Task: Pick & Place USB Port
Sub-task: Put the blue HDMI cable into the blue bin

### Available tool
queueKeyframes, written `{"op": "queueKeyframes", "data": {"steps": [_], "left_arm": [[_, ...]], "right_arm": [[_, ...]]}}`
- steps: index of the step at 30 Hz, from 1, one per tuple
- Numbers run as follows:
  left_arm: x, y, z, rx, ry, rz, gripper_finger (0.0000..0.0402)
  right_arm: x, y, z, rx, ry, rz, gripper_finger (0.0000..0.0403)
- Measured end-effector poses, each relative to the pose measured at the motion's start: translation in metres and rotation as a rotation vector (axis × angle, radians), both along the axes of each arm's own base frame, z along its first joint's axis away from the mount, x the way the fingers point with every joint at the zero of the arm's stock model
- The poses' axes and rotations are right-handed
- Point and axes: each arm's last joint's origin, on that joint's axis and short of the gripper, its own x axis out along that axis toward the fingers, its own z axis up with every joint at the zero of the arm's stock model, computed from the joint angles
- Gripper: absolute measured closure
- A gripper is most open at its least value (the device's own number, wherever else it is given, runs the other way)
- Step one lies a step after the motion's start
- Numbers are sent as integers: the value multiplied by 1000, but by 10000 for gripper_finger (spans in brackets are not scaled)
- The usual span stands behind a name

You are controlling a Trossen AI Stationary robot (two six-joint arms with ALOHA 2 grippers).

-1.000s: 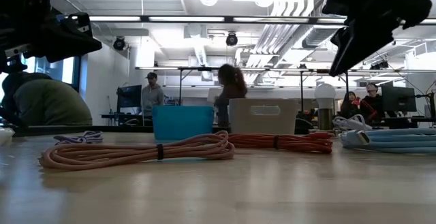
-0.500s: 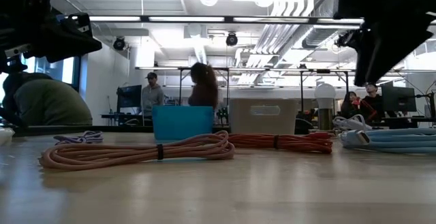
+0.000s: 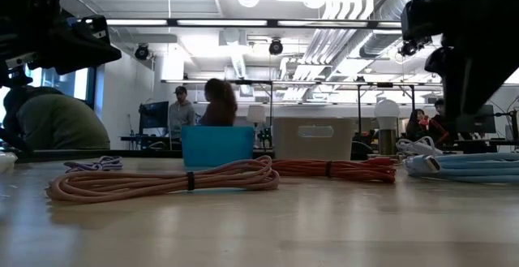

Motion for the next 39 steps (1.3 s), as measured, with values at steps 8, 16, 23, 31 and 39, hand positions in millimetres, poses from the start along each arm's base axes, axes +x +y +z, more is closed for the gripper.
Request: {"op": "queueKeyframes", "data": {"steps": [8,16,23,31,39], "left_arm": [[0,0,0,0,0,0,401],[0,0,0,0,0,0,401],[0,0,0,-7,0,-1,401],[0,-1,-1,-13,7,-37,401],[0,-2,-1,-34,12,-49,401]], "right_arm": [[13,11,-19,52,38,47,174],[18,14,-35,34,103,70,175],[25,14,-44,28,105,112,174],[33,8,-54,14,106,134,250],[39,3,-53,13,81,160,383]]}}
